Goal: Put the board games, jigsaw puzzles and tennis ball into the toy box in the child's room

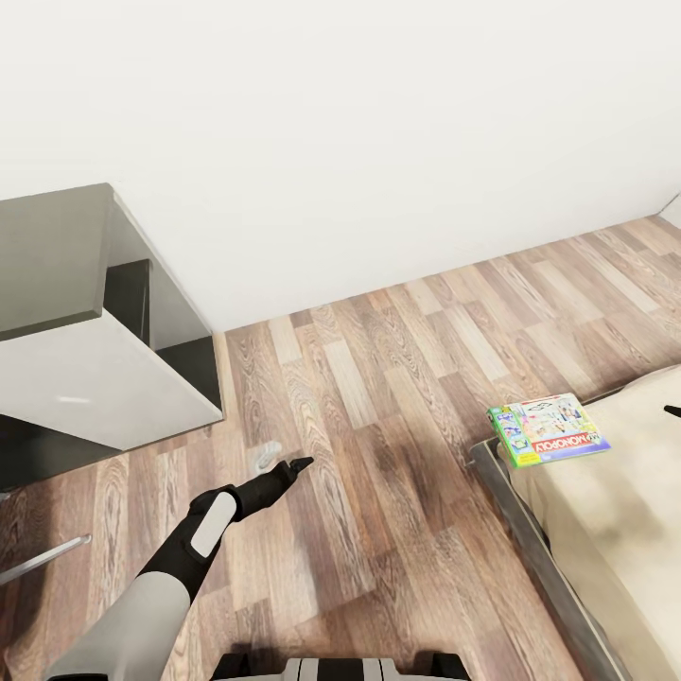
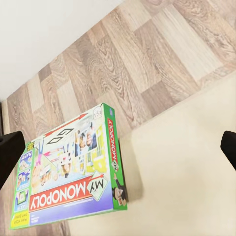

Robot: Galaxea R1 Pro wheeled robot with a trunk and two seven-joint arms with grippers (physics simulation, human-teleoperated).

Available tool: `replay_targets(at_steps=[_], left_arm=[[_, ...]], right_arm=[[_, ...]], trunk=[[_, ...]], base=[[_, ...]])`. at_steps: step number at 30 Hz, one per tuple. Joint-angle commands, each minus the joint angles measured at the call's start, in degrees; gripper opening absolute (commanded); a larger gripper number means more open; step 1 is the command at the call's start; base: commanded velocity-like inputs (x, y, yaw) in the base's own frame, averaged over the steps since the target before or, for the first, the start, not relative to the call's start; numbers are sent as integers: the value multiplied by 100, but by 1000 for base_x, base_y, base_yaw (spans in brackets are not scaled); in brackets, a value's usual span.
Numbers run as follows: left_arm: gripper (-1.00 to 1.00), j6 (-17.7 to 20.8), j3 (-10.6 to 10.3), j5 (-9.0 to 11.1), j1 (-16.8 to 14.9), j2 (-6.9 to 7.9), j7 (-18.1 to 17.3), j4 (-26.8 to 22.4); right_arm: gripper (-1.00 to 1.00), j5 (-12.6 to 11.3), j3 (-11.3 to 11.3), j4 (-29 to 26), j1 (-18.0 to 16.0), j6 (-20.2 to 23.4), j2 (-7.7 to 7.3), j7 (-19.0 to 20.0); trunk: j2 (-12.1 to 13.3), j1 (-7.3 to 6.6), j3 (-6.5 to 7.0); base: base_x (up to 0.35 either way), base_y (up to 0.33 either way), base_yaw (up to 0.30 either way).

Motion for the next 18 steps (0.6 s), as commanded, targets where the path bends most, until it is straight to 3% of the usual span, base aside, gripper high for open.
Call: replay_targets(at_steps=[1, 18], left_arm=[[100, 49, 29, 27, -2, -6, -7, -2], [100, 49, 29, 27, -2, -6, -7, -2]], right_arm=[[100, -16, -10, 4, -5, 55, 0, 15], [100, -16, -10, 4, -5, 55, 0, 15]], trunk=[[-1, 0, -3], [-1, 0, -3]], base=[[0, 0, 0], [0, 0, 0]])
